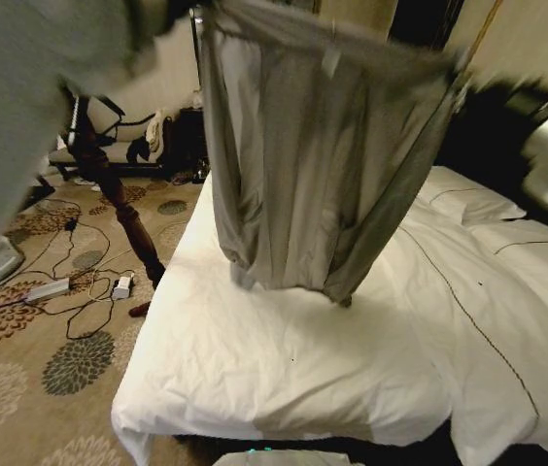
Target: Pick up the clothes from the bed and hang them on the clothes hanger.
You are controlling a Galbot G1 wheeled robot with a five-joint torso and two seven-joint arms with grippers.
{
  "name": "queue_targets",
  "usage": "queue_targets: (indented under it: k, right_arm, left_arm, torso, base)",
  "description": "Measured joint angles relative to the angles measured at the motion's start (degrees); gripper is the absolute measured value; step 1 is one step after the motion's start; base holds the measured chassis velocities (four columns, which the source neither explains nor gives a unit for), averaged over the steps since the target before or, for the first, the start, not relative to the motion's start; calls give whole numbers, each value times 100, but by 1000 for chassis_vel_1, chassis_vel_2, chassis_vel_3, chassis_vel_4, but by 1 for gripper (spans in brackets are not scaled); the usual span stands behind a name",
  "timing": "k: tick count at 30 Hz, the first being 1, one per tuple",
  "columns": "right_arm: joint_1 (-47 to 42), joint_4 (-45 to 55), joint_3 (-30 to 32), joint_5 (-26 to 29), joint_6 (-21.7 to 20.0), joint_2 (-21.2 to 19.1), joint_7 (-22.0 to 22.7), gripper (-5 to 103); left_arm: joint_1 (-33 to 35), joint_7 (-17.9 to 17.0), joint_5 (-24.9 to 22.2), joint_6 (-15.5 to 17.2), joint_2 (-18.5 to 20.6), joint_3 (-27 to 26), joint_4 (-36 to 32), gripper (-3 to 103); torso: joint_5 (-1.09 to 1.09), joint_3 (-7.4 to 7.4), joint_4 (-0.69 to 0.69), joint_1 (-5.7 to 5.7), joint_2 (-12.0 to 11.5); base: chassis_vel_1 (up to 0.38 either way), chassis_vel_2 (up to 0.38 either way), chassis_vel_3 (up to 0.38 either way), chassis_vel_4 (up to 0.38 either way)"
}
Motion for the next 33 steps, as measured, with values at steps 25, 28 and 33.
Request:
queue_targets:
  k: [25, 28, 33]
  right_arm:
    - [-2888, 191, -1480, -2123, 3, 1921, 138, 0]
    - [-2971, -68, -1585, -2323, -8, 2137, 118, 0]
    - [-3091, -256, -1670, -2486, -17, 2322, 108, 0]
  left_arm:
    - [6087, -52, 2155, -202, 190, -1371, -1143, 0]
    - [6223, 10, 2338, -149, -159, -1312, -650, 0]
    - [6408, 47, 2330, 106, -359, -1238, -406, 10]
  torso:
    - [3, 2, -4, 1, -1]
    - [5, 2, -4, 1, -1]
    - [7, 2, -6, 2, -1]
  base:
    - [0, 0, 0, 0]
    - [0, 0, 0, 0]
    - [0, 0, 0, 0]
